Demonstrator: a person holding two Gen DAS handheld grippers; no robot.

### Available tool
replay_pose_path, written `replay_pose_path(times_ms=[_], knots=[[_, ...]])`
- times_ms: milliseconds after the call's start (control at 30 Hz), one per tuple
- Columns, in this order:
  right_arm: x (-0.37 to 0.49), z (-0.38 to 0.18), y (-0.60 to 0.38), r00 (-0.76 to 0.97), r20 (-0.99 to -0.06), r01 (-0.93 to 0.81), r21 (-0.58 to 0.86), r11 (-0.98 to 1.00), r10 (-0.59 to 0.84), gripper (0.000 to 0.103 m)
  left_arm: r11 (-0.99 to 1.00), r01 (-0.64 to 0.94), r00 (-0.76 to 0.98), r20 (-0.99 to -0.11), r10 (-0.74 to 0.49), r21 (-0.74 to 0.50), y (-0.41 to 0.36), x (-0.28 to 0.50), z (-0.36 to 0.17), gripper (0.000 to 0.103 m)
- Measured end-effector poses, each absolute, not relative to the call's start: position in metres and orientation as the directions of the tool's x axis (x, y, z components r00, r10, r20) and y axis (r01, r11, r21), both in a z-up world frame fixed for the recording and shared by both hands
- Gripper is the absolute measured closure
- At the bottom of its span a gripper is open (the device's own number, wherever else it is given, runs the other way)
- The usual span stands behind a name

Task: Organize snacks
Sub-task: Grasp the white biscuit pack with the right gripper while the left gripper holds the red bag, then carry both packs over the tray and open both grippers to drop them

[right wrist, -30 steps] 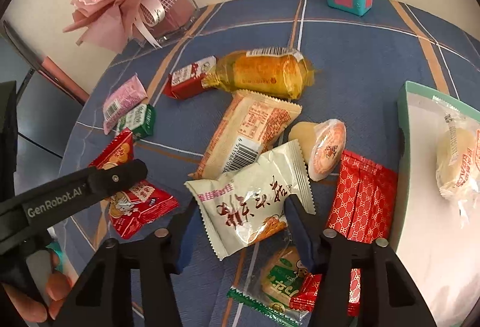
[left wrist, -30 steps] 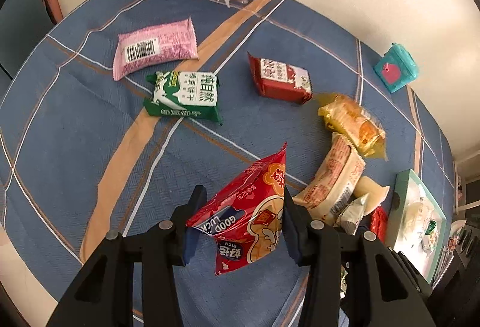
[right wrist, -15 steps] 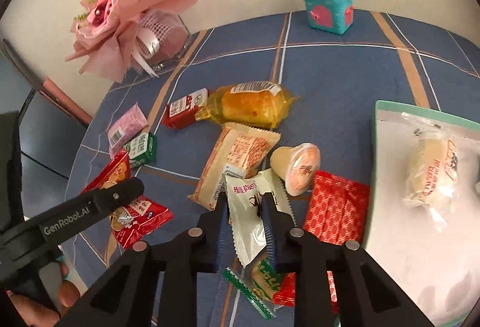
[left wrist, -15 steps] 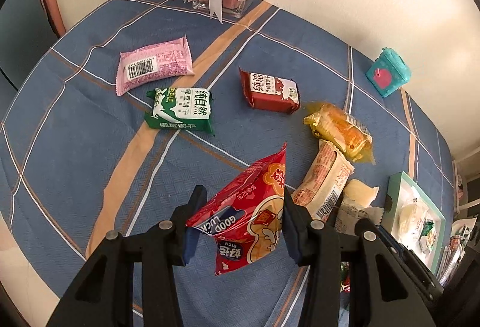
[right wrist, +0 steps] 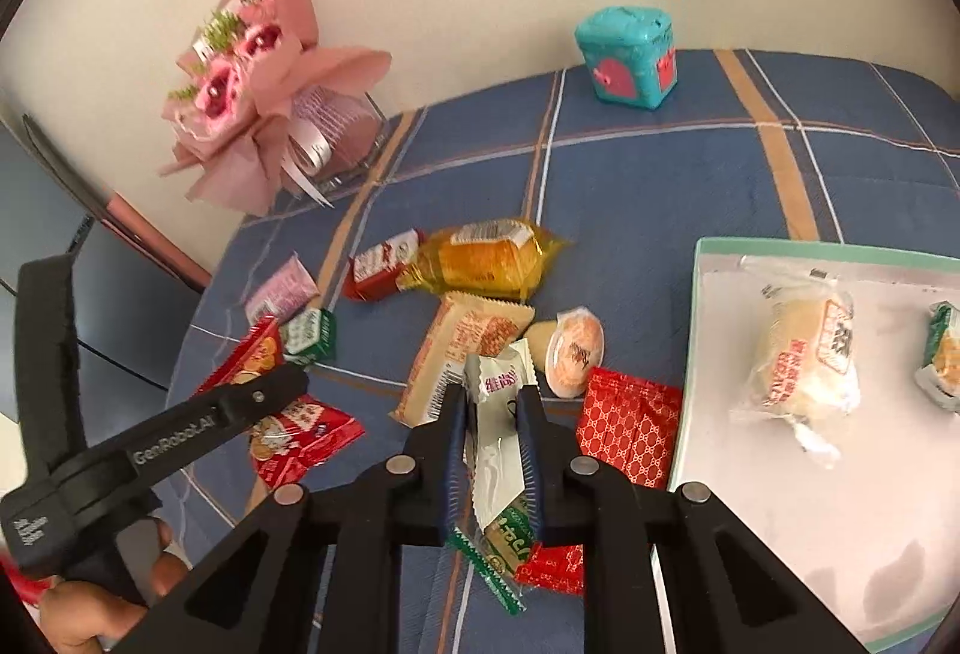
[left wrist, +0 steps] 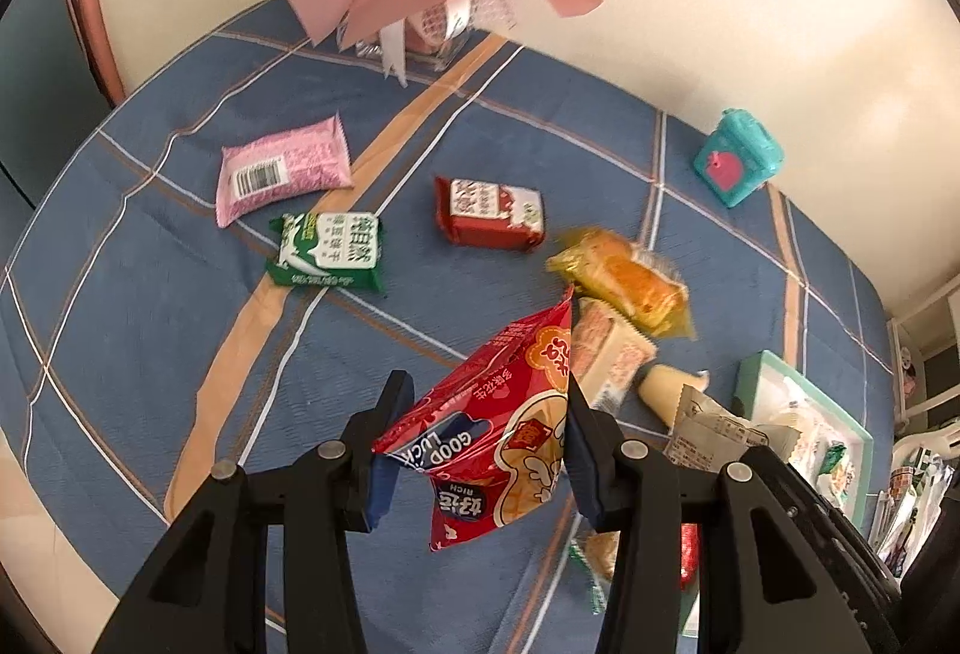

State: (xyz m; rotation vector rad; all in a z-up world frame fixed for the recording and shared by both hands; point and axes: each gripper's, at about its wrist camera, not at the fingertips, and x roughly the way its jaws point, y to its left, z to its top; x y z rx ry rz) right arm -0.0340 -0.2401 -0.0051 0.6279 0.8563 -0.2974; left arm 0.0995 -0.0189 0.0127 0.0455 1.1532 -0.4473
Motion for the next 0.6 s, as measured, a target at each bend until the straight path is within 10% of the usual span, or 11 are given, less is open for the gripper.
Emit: replay_pose_path(times_ms=[600], knots=[[-0.110, 0.025, -0.294, 0.654, -0.747, 0.591, 0.409, 0.695, -0.117, 0.085, 0.832, 0.529, 0.322, -0.867, -0.381, -0.169, -0.086, 0.038, 0.033, 0.054]])
